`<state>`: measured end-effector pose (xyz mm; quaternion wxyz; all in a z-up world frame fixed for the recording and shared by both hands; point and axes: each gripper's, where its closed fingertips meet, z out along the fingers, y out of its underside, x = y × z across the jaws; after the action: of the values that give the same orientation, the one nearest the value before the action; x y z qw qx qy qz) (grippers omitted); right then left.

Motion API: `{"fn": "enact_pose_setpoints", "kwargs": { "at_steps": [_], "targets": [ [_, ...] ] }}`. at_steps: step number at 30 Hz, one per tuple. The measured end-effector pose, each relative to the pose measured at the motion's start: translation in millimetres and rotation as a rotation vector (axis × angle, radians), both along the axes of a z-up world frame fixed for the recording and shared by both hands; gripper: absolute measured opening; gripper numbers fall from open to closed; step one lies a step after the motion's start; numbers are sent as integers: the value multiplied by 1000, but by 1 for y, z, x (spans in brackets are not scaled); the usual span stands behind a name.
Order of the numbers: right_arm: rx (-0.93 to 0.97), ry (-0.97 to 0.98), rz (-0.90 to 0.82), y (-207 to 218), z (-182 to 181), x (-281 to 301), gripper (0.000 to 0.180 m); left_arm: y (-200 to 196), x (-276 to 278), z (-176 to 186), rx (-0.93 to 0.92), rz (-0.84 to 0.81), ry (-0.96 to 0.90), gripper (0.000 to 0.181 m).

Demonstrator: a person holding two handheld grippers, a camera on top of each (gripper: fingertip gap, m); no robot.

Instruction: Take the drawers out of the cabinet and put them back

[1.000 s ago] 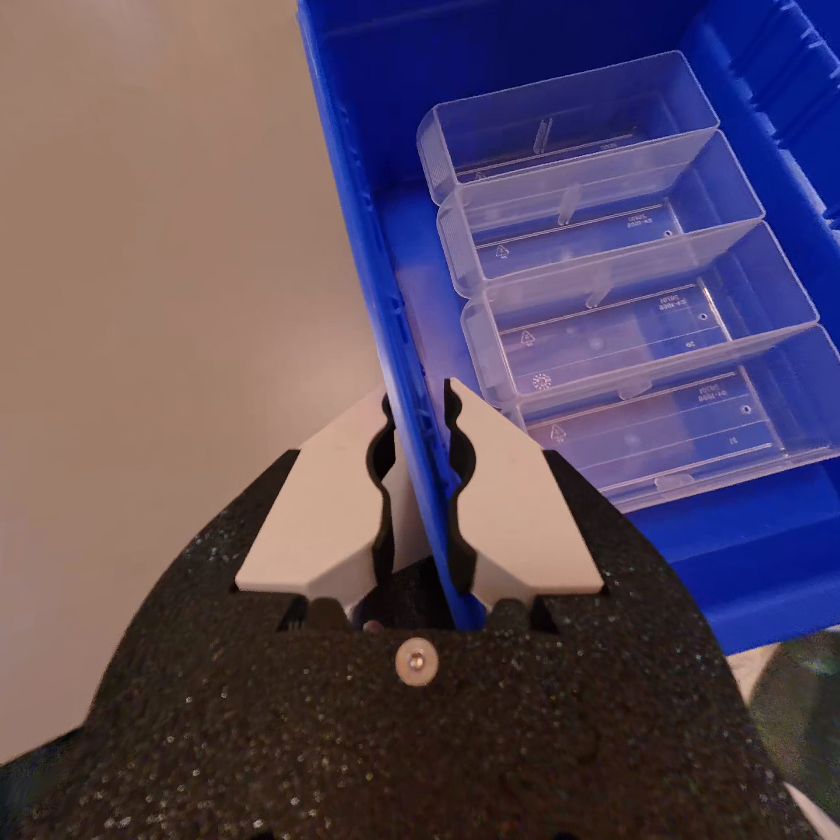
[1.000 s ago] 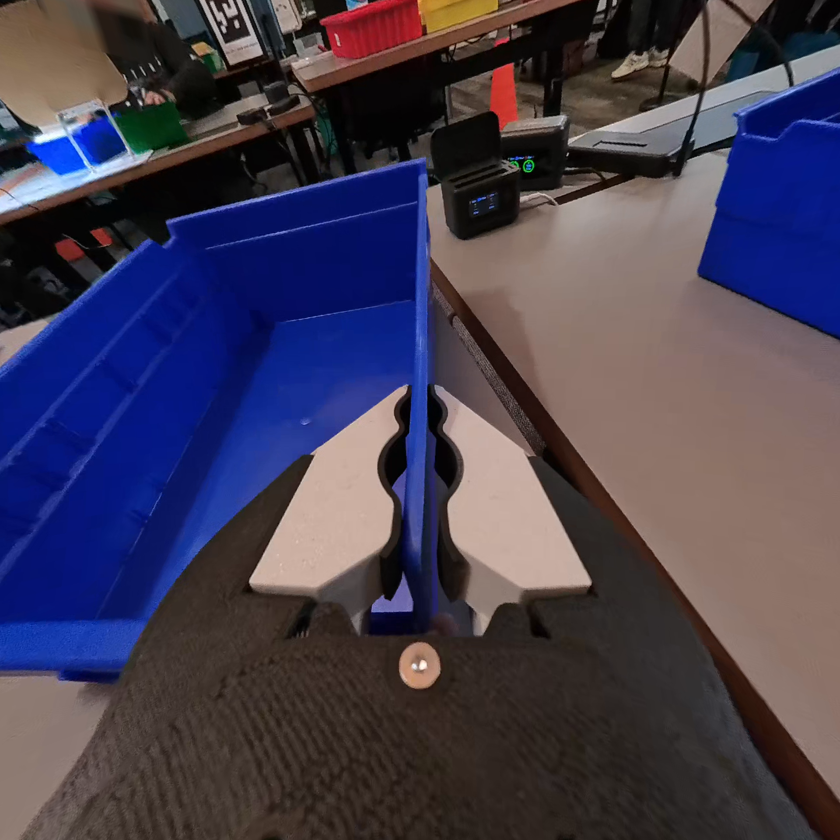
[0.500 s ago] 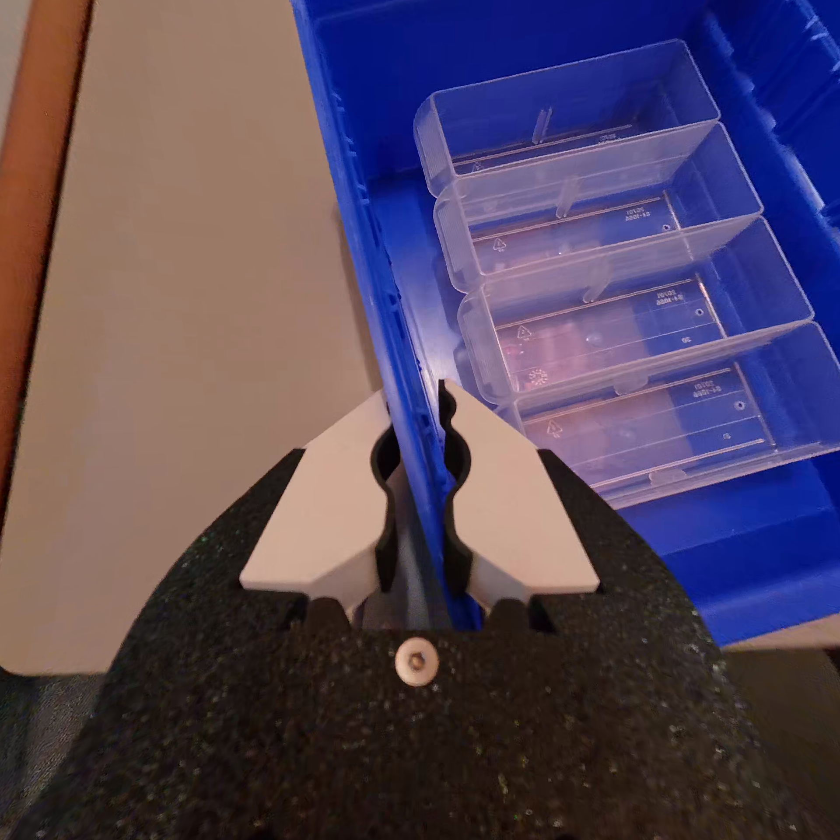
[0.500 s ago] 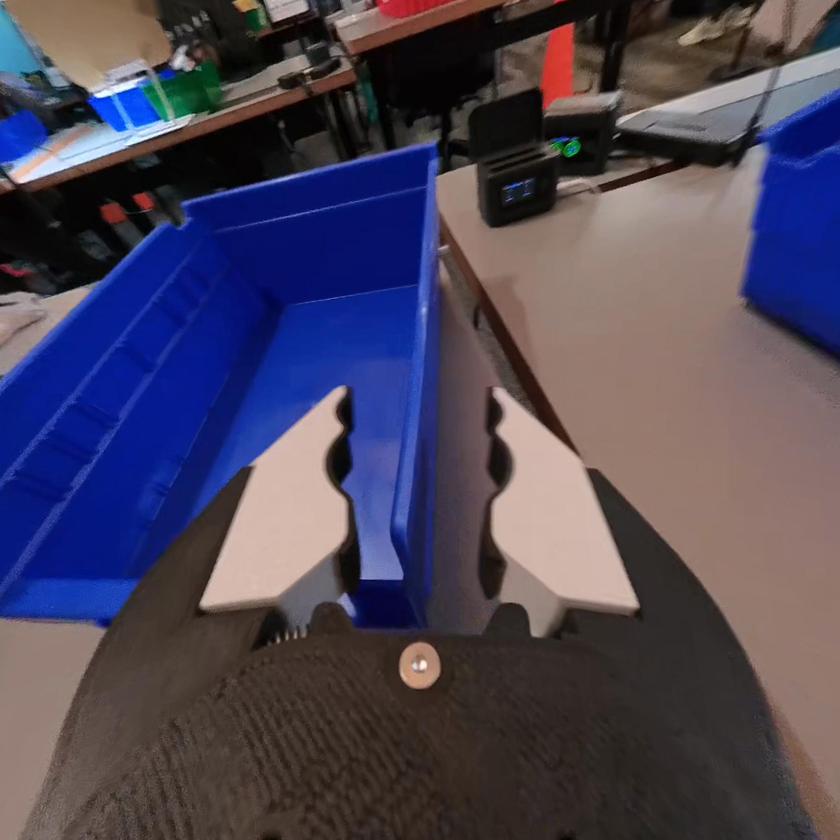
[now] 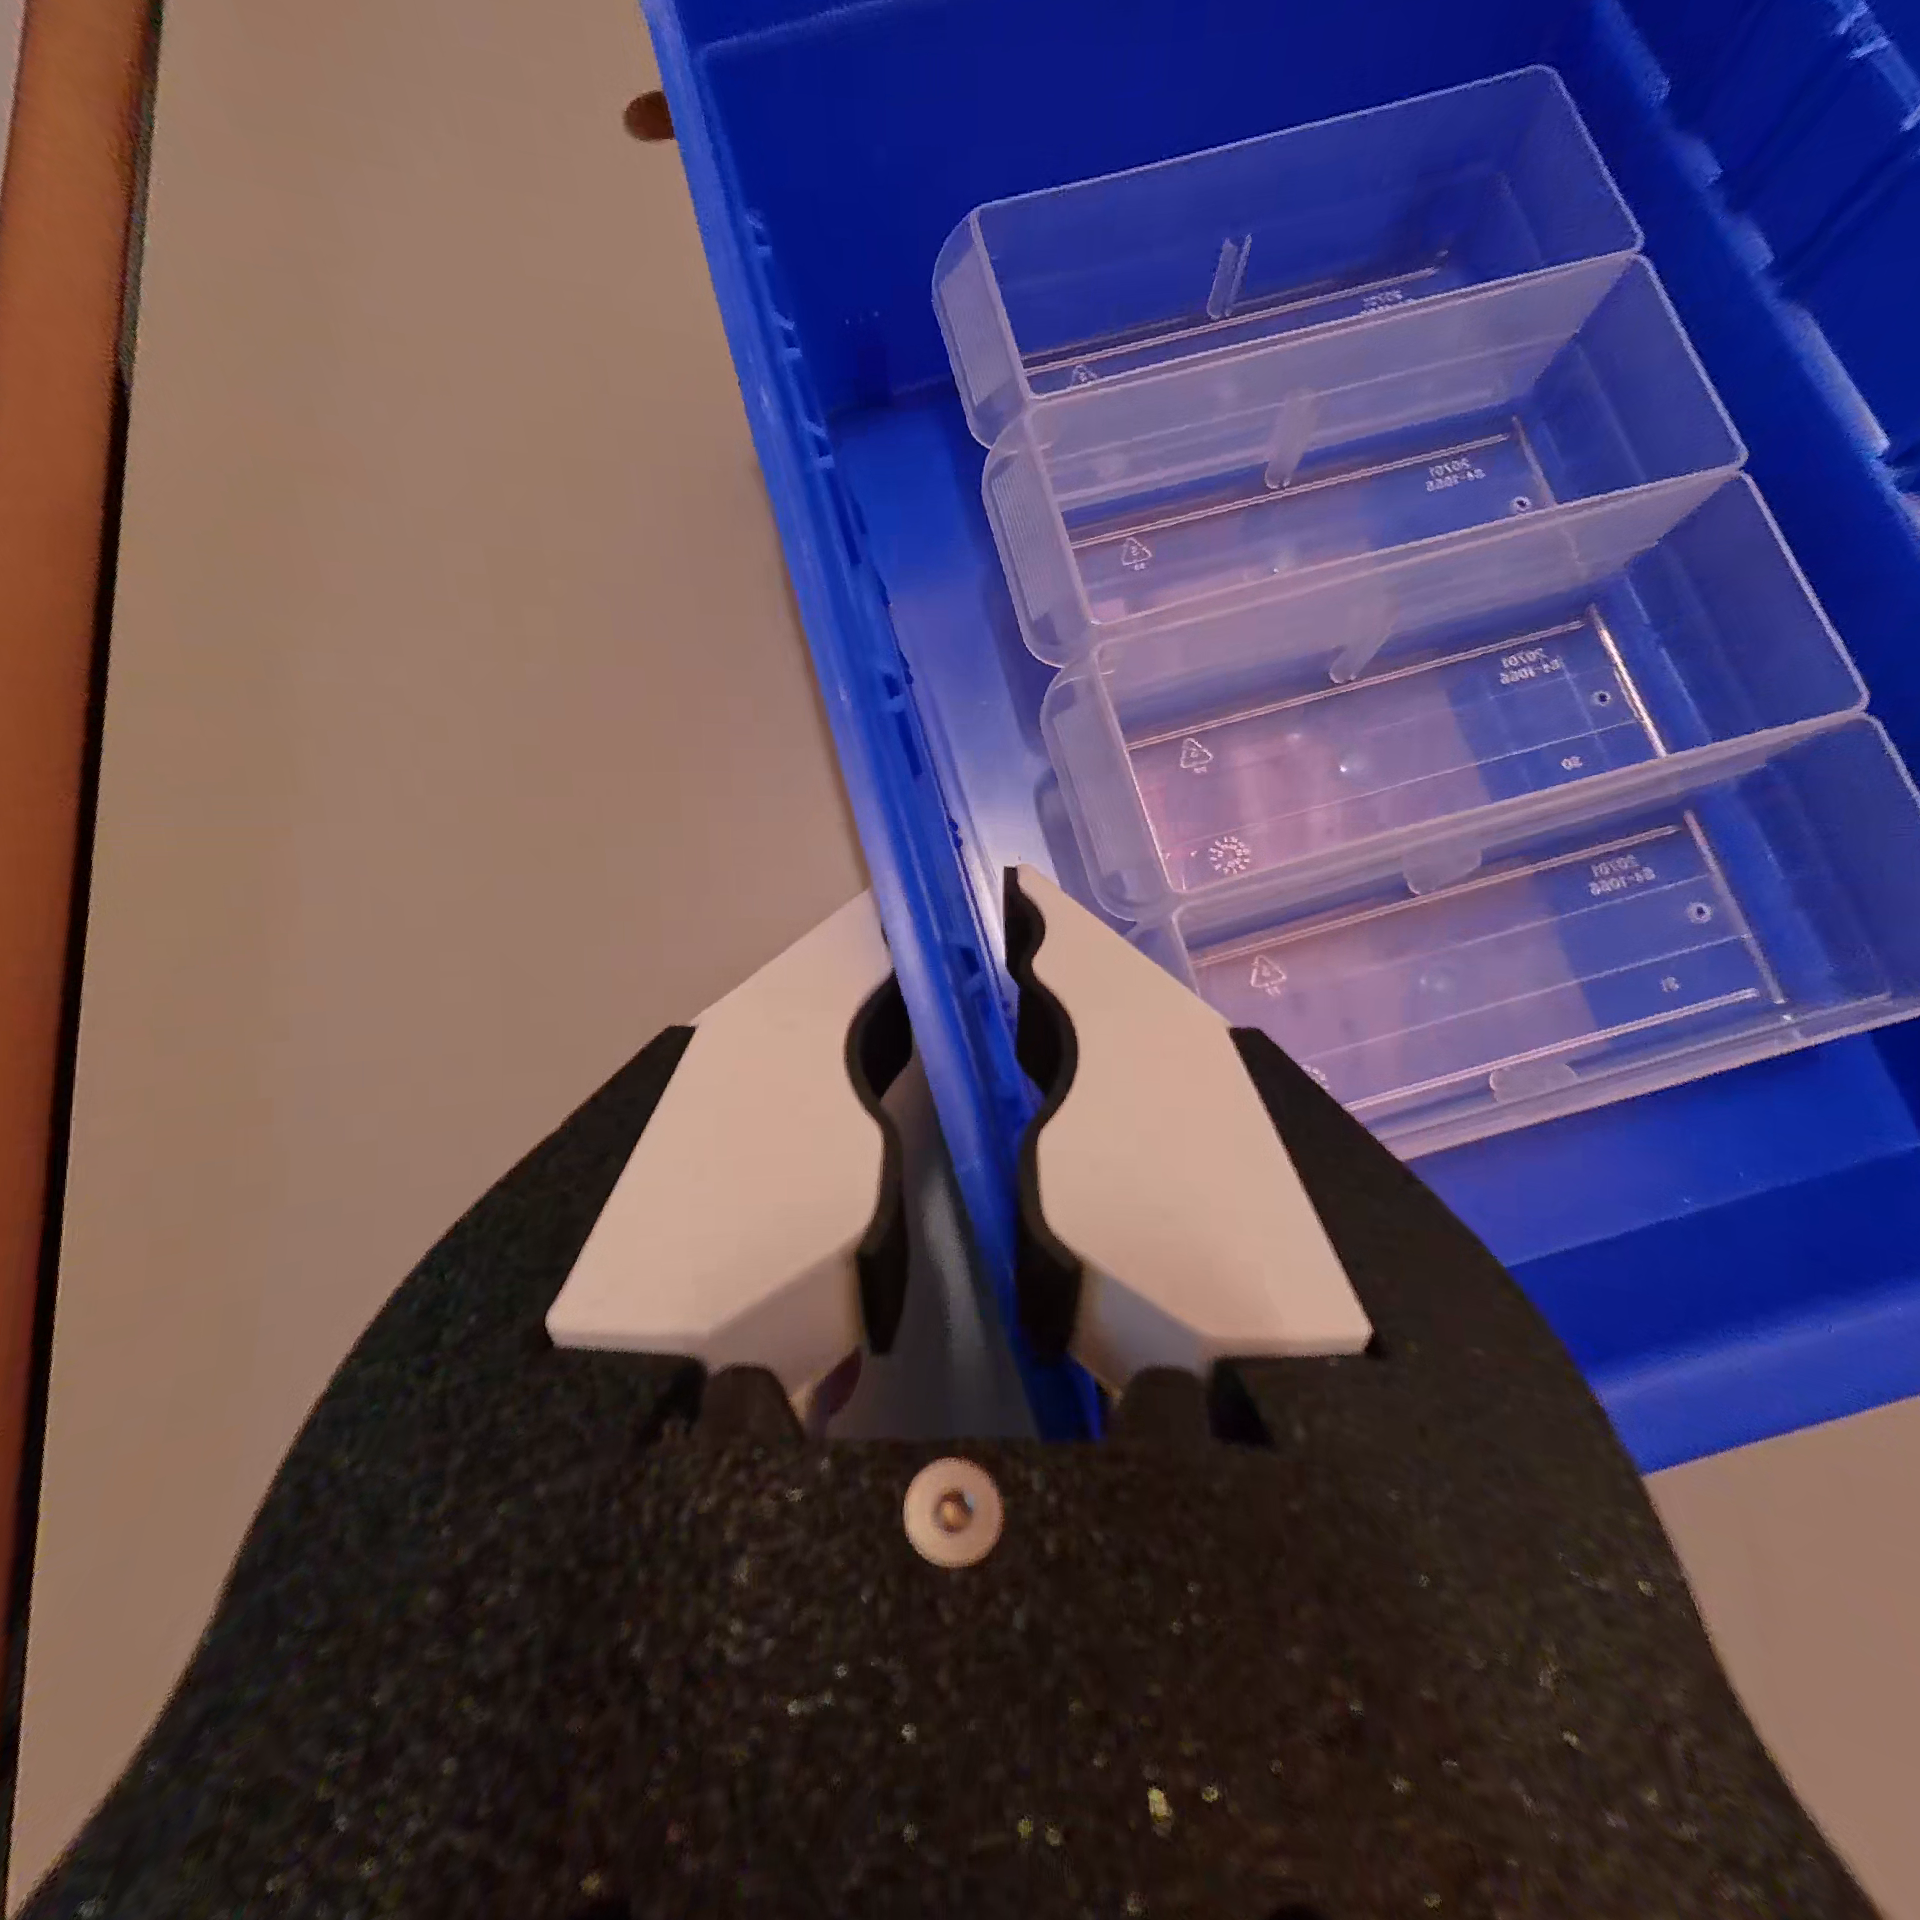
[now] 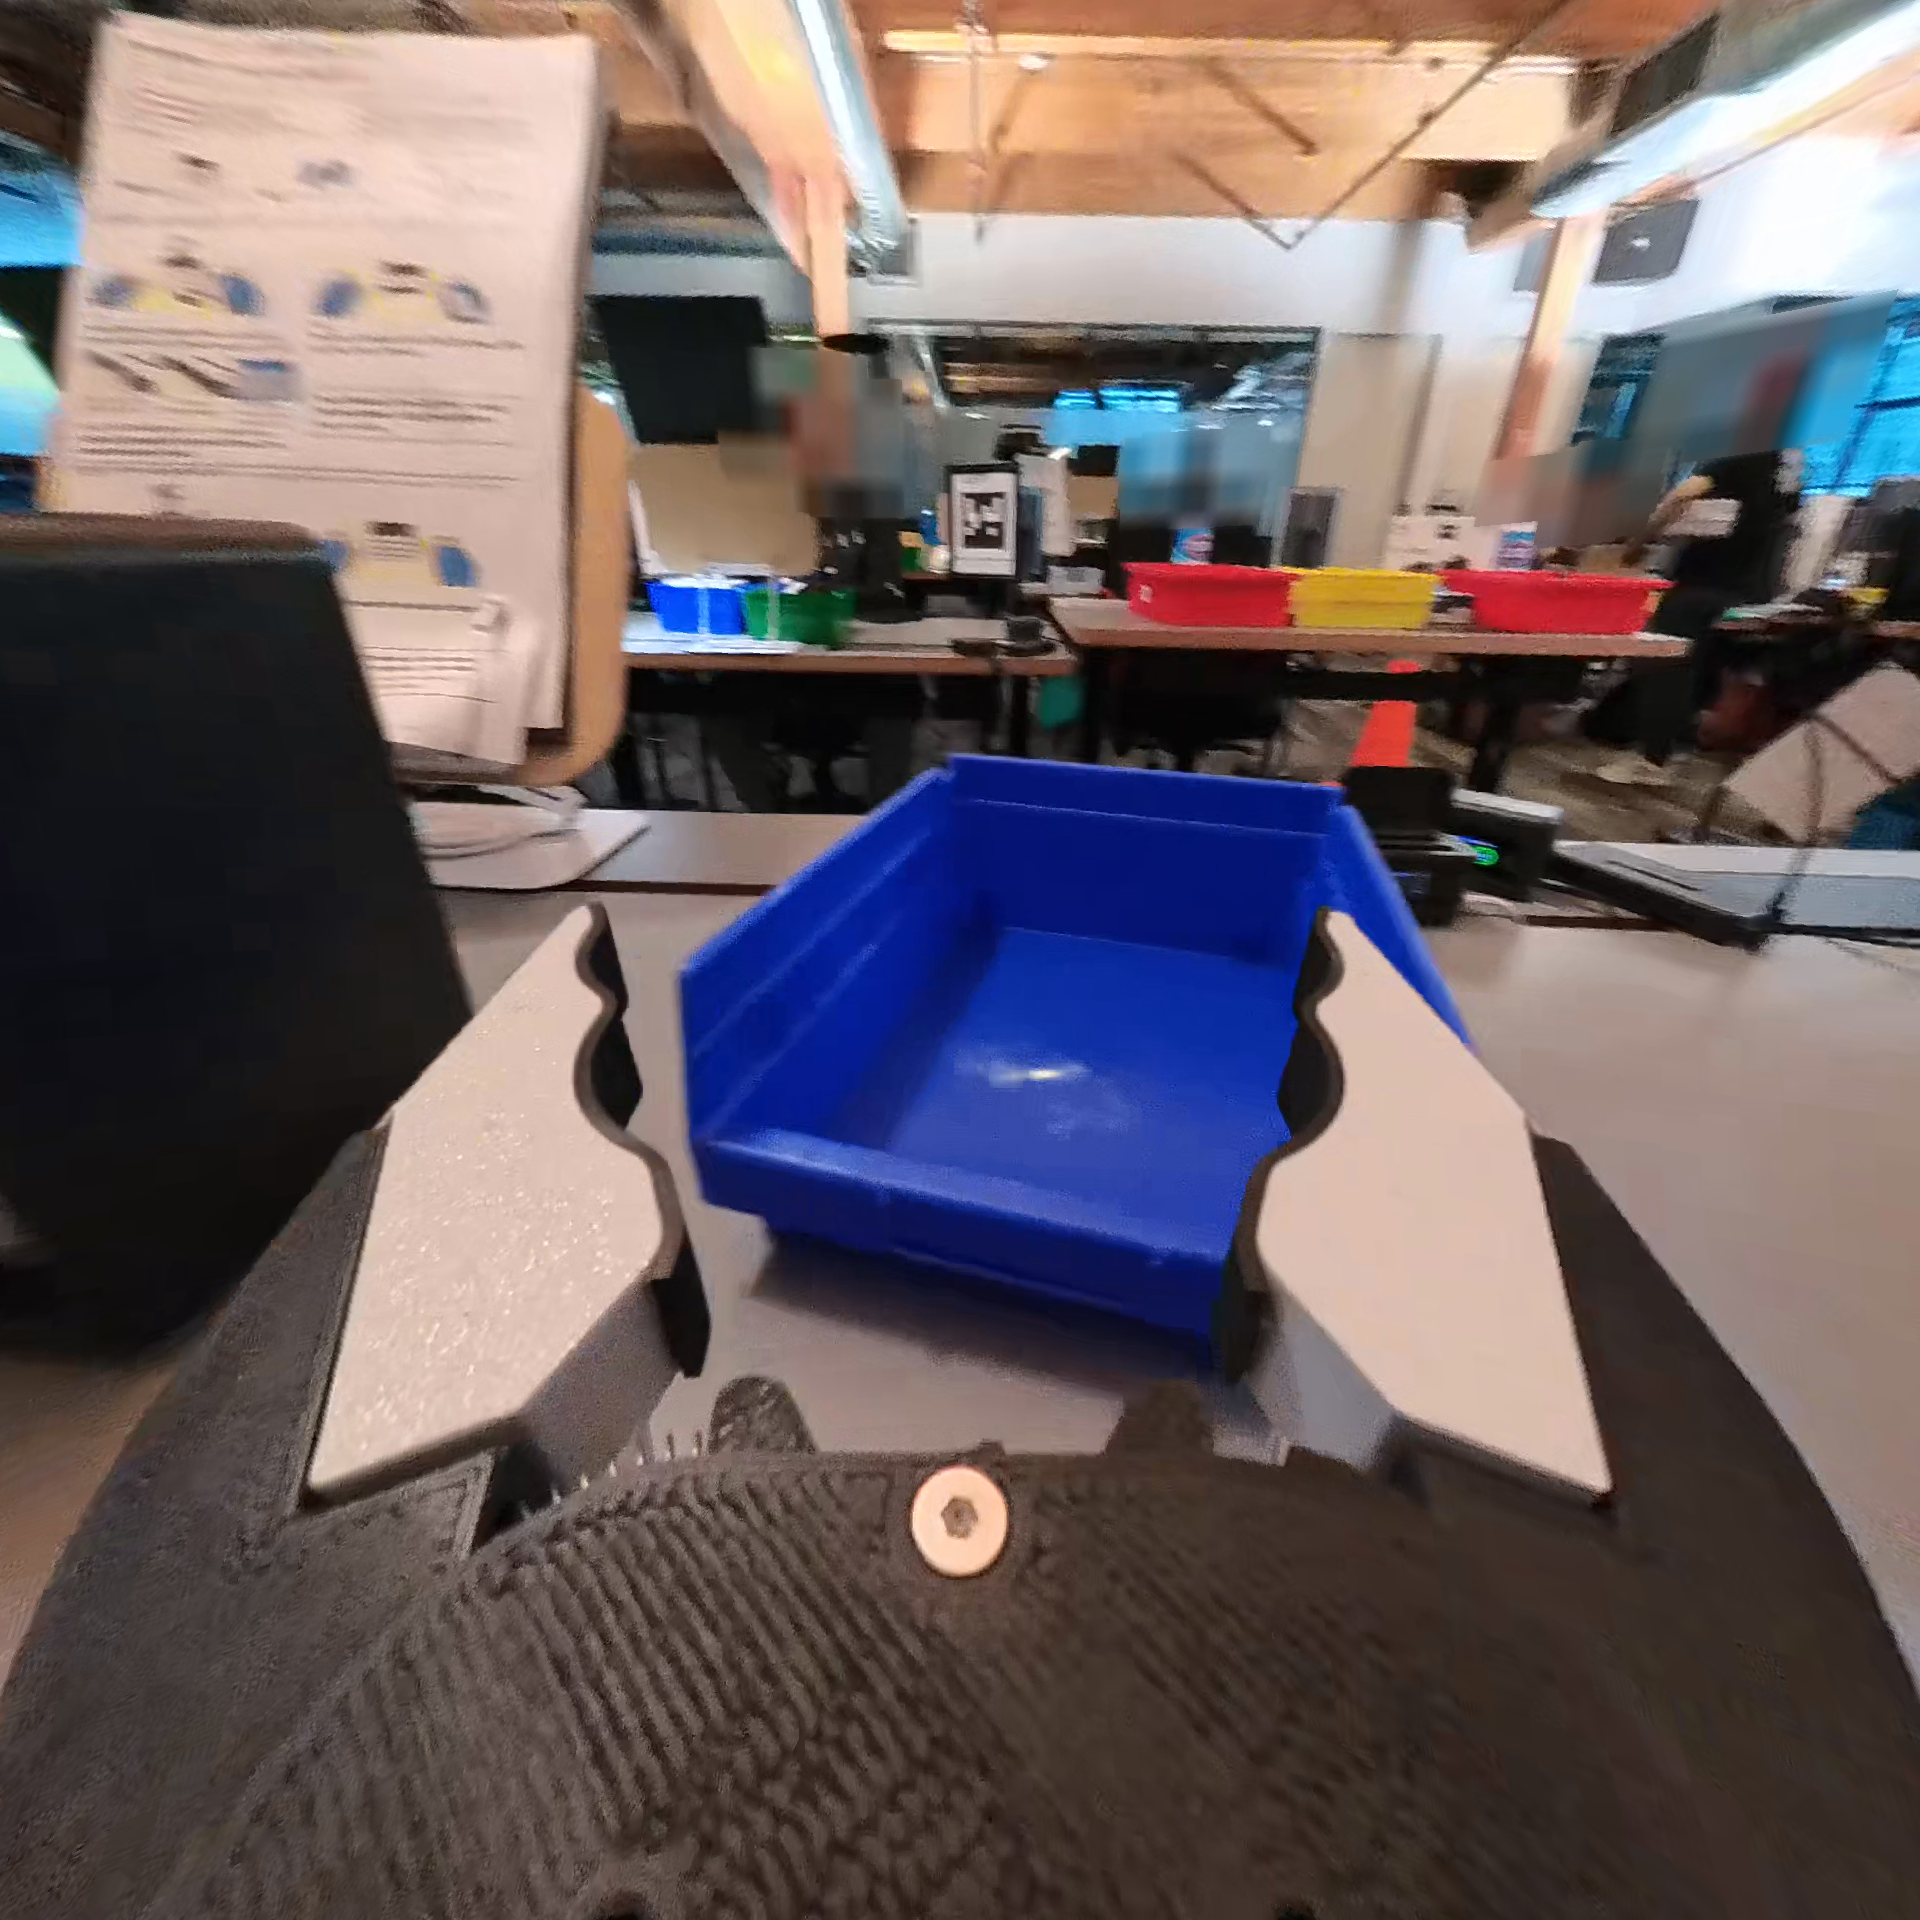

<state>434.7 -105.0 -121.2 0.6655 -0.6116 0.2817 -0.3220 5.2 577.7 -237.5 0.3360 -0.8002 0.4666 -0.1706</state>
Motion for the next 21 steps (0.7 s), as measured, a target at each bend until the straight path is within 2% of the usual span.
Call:
{"fn": "enact_pose_setpoints", "kwargs": {
  "at_steps": [5,17,19,21],
  "targets": [
    [-29,-27,96,22,14,-35,130,16,27,0,-3,2,2,11],
    [-164,-98,48,9,14,-67,131,37,61,-1,5,-1,22,14],
    [-172,-97,55,9,16,-72,130,37,59,-3,0,-3,48,22],
    [-186,-97,61,10,19,-77,130,37,54,-6,17,-22,129,39]
  ]
}}
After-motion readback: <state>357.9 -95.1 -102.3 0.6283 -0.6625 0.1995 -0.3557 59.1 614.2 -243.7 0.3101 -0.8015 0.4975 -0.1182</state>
